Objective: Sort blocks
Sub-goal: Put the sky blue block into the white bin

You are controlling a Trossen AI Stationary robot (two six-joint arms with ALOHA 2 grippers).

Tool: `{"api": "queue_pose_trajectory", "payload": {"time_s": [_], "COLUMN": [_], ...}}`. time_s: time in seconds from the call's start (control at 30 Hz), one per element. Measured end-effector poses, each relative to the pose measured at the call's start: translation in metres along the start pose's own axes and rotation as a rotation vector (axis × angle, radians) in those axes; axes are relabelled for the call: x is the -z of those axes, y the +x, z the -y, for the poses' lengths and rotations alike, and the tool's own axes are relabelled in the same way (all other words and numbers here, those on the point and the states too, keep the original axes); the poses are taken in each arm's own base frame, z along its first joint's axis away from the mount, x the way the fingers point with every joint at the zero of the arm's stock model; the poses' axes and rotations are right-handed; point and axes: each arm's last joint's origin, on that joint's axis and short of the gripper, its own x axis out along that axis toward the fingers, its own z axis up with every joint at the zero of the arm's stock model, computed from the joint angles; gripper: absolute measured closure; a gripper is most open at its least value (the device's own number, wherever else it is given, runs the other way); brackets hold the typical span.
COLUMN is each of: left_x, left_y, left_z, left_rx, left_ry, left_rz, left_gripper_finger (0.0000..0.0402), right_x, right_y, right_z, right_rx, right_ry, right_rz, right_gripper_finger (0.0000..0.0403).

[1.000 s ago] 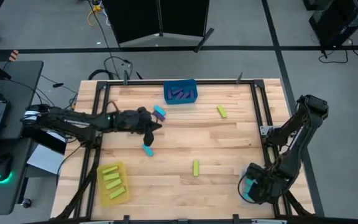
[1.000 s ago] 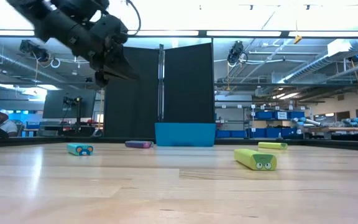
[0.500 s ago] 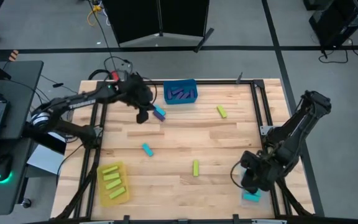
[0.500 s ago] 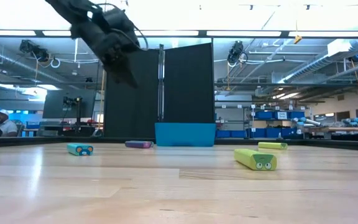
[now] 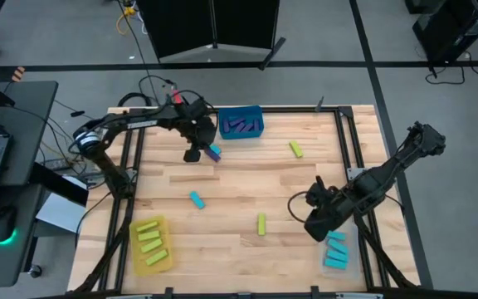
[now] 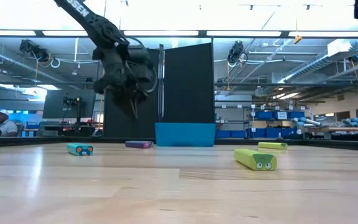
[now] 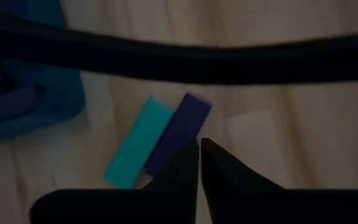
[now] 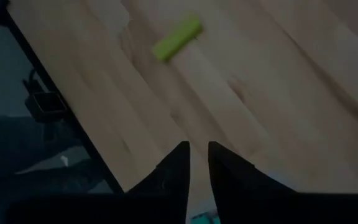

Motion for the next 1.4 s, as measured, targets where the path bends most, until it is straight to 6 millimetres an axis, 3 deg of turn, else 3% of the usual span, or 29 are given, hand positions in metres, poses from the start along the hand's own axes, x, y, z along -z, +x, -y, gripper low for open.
{"api": "queue_pose_trajectory", "payload": {"time_s": [0.5, 0.9, 1.4], "left_x": [0.0, 0.007, 0.013], "left_y": [0.021, 0.047, 0.064], "left_z": [-0.016, -0.024, -0.028], "left_rx": [-0.123, -0.123, -0.106], "left_ry": [0.092, 0.101, 0.131], "left_rz": [-0.038, -0.091, -0.135], "left_gripper_finger": [0.0242, 0.0234, 0.0237], "right_x": [-0.012, -0.012, -0.012], "right_y": [-0.003, -0.003, -0.003], "right_z": [0.0, 0.0, -0.001], "right_rx": [-0.017, -0.023, -0.027], "right_ry": [-0.013, -0.012, -0.007], "right_rz": [-0.006, -0.022, -0.022], "right_gripper_finger": [0.0324, 0.0324, 0.0328]}}
